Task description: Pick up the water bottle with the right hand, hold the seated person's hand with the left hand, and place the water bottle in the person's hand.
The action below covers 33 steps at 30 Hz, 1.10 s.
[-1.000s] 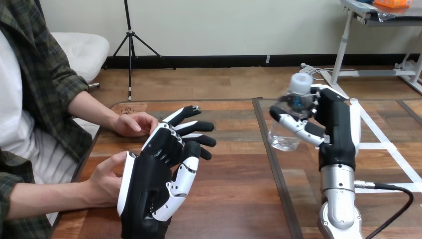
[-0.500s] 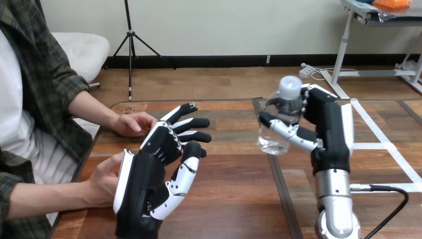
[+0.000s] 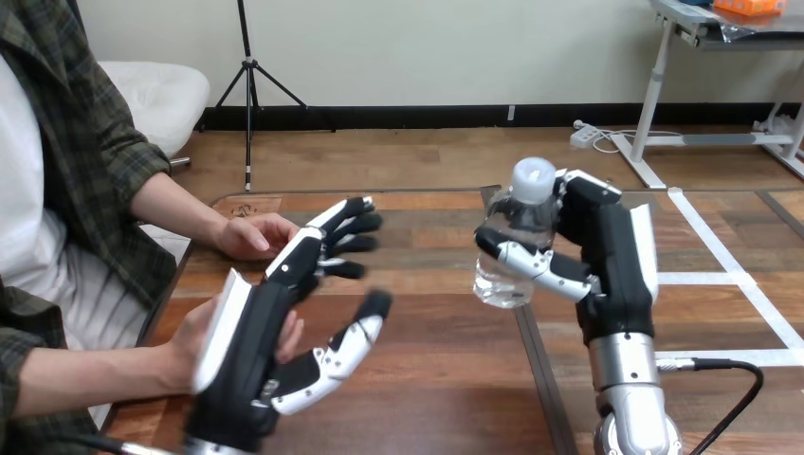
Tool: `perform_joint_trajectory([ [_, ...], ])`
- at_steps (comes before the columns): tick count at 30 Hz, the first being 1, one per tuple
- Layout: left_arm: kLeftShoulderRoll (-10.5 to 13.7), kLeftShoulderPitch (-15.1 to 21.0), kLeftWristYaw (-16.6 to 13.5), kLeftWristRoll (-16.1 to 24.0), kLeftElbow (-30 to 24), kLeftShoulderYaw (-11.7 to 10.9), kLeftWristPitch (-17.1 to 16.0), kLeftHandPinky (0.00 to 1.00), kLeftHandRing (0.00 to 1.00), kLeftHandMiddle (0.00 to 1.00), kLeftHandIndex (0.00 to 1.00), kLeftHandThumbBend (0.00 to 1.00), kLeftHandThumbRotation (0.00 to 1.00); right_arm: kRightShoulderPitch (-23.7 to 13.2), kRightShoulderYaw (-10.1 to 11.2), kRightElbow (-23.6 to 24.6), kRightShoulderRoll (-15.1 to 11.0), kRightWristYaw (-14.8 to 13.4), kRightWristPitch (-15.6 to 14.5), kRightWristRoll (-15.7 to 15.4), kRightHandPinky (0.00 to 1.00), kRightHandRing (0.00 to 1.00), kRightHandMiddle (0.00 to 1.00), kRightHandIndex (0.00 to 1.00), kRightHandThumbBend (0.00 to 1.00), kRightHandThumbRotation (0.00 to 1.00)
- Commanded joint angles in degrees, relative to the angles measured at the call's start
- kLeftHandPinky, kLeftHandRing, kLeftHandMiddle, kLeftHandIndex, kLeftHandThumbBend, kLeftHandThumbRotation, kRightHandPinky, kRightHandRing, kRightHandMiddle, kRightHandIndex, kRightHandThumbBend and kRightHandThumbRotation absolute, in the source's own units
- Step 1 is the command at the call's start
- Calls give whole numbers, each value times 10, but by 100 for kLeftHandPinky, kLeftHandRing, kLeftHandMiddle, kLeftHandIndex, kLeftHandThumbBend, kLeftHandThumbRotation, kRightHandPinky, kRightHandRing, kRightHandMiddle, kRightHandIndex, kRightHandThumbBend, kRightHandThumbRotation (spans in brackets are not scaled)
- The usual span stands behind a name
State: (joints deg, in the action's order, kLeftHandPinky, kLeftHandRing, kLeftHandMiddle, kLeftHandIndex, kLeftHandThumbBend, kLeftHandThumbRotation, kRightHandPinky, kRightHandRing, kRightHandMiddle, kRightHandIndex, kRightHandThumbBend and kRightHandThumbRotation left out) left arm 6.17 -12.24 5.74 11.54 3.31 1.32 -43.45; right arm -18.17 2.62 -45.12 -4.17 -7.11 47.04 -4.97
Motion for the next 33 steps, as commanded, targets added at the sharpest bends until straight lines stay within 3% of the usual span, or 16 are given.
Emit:
perform_joint_trajectory([
  [1, 37, -12, -24, 97, -104, -54, 49, 74, 85, 88, 88, 60, 24, -21, 3, 52, 1, 0, 19, 4, 38, 40, 43, 42, 67, 0],
  [3, 41, -20, -32, 127, -126, -65, 67, 74, 86, 89, 89, 65, 25, -21, 3, 52, 2, -1, 18, 2, 38, 40, 43, 42, 67, 0],
  [7, 50, -39, -62, 242, -181, -91, 108, 71, 85, 90, 90, 73, 27, -20, 2, 53, 2, -3, 17, -1, 38, 40, 43, 42, 67, 0],
  [16, 68, -56, -102, 390, -235, -105, 177, 75, 85, 88, 84, 86, 22, -17, 0, 59, 2, -7, 10, -11, 38, 40, 42, 42, 67, 0],
  [25, 73, -68, -118, 454, -253, -104, 231, 78, 86, 86, 80, 91, 15, -16, -2, 62, 2, 2, 7, -5, 39, 41, 42, 42, 65, 0],
  [33, 88, -73, -133, 474, -250, -99, 267, 77, 86, 85, 78, 93, 13, -14, -3, 67, 2, 6, 3, -4, 39, 41, 42, 42, 65, 0],
])
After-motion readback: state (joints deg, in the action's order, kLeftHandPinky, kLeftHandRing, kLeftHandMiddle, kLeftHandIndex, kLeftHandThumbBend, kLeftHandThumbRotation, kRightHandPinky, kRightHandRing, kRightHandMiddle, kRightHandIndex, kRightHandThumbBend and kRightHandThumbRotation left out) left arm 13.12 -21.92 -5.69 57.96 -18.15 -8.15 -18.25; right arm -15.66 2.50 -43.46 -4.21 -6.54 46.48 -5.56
